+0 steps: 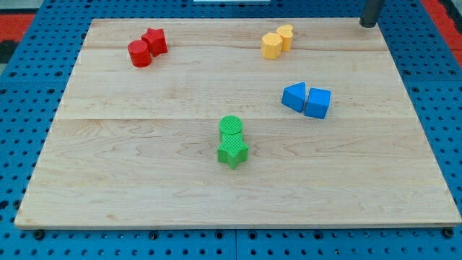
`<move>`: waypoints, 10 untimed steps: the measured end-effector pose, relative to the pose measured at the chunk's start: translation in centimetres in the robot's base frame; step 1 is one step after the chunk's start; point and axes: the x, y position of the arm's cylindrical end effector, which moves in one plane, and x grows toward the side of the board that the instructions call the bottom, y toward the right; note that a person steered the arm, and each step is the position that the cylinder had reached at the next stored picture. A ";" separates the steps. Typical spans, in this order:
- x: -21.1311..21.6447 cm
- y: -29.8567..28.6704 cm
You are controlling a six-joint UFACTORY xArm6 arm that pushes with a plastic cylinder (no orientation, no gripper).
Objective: Move the blue blocks above to the green blocks
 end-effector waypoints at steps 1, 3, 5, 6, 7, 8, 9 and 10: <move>-0.2 0.0; -0.2 0.1; -0.2 0.2; 1.0 0.2; 5.1 -2.8; 13.3 -4.2; 20.8 -5.7; 23.3 -7.0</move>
